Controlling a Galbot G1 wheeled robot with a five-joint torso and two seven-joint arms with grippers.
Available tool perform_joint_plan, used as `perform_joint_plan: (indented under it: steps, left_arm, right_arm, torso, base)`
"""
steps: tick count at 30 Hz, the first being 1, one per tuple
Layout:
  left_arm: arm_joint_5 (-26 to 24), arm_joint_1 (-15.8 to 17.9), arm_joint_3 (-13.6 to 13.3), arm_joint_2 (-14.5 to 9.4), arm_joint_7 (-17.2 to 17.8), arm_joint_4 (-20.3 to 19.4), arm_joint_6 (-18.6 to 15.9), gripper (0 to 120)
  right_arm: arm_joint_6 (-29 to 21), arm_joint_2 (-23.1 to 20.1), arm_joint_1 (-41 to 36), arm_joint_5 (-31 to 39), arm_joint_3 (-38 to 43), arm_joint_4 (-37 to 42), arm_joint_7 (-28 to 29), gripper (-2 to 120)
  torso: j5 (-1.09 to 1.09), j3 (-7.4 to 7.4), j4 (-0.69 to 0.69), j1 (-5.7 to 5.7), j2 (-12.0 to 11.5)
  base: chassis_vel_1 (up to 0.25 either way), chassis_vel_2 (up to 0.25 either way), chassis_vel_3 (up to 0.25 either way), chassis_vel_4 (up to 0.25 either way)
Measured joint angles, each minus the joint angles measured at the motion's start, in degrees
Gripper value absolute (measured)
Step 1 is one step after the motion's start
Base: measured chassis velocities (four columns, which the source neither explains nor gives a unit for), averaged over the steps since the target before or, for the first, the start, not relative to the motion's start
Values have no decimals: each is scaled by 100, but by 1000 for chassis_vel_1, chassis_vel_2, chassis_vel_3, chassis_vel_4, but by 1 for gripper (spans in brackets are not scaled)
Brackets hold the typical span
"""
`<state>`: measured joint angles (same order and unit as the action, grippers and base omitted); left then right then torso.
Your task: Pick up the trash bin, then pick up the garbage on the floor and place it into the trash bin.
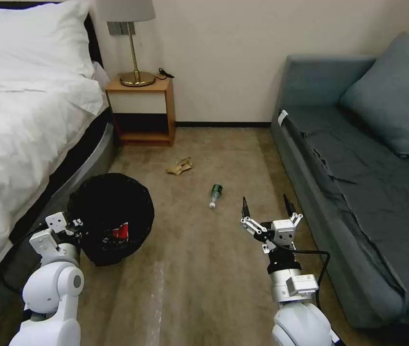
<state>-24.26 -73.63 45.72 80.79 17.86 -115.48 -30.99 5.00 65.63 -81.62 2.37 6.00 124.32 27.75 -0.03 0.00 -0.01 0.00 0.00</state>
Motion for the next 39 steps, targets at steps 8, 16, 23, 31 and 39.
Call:
perform_joint_plan:
  steps: [8, 16, 23, 31, 39]
  left_arm:
    - [2, -29, 22, 5, -1, -5, 12, 2]
    - [12, -59, 28, 31, -1, -14, 32, 2]
    - [15, -60, 29, 41, -3, -25, 40, 2]
    - [12, -66, 54, 48, -3, -30, 42, 2]
    - [6, -66, 71, 45, -7, -28, 48, 2]
  right_arm:
    - [10, -13, 58, 11, -45, -62, 0, 100]
    - [30, -60, 81, 20, -51, -102, 9, 100]
    - [21, -115, 151, 47, -73, -149, 9, 100]
    - [-15, -127, 278, 94, -153, -264, 8, 100]
    - [-54, -127, 397, 167, -225, -372, 15, 100]
  torso:
    - [1, 0, 1, 0, 0]
    - [3, 0, 1, 0, 0]
    - [3, 0, 1, 0, 0]
    - [1, 0, 1, 0, 0]
    - [3, 0, 1, 0, 0]
  base:
    - [-217, 224, 221, -204]
    - [-176, 177, 181, -172]
    - [-160, 152, 156, -155]
    - [-157, 166, 163, -157]
    - [-150, 160, 153, -160]
